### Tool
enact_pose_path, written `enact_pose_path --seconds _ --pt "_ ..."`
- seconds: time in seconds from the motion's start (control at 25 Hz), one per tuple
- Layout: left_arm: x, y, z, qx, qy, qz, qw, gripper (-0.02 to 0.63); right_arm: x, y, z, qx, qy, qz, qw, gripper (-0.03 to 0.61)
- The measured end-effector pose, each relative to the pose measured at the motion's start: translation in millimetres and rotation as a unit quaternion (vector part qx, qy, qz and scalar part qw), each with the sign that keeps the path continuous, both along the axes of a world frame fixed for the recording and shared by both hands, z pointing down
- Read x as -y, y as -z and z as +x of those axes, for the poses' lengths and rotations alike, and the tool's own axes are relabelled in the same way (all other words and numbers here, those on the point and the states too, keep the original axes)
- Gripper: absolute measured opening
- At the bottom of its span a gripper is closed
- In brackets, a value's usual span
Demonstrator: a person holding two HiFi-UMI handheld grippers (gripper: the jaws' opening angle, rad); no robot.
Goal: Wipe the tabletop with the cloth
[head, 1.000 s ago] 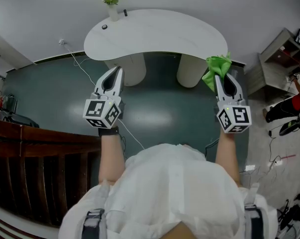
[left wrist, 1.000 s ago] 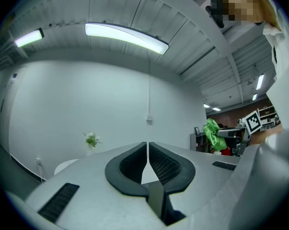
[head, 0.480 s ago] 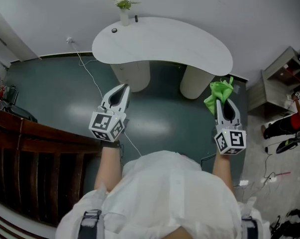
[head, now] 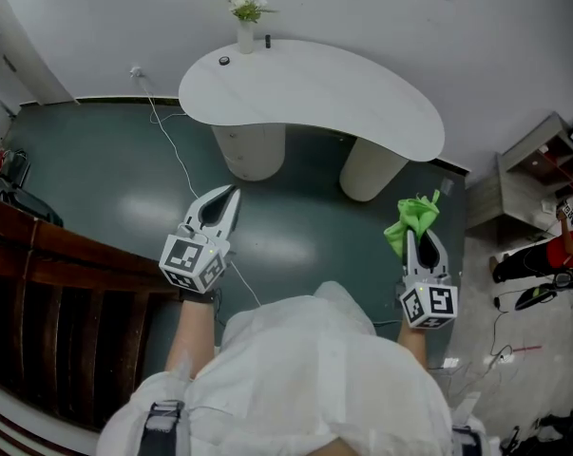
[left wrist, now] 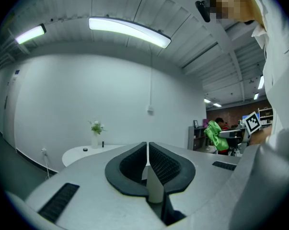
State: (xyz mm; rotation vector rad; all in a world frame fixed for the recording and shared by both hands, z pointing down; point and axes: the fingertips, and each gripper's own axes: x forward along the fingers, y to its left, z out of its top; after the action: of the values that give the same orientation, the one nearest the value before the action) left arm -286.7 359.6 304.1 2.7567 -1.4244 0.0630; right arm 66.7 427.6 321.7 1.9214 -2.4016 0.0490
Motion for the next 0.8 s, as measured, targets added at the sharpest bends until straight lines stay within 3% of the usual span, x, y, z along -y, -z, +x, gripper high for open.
enact_pose_path --seconds 0.4,0.6,0.8 --pt "48 -6 26 0.002 0.003 -0.011 0.9999 0.028 53 -15 25 0.013 0.001 -0.016 1.0 0.077" --pt "107 -8 53 0.001 0.011 -0.015 0.9998 0.028 123 -25 52 0.02 0.01 -0.026 0.999 0.077" --pt "189 -5 94 -0.029 0.006 -0.014 0.9995 0.028 206 -25 85 0.023 0.016 -0.03 0.999 0.077"
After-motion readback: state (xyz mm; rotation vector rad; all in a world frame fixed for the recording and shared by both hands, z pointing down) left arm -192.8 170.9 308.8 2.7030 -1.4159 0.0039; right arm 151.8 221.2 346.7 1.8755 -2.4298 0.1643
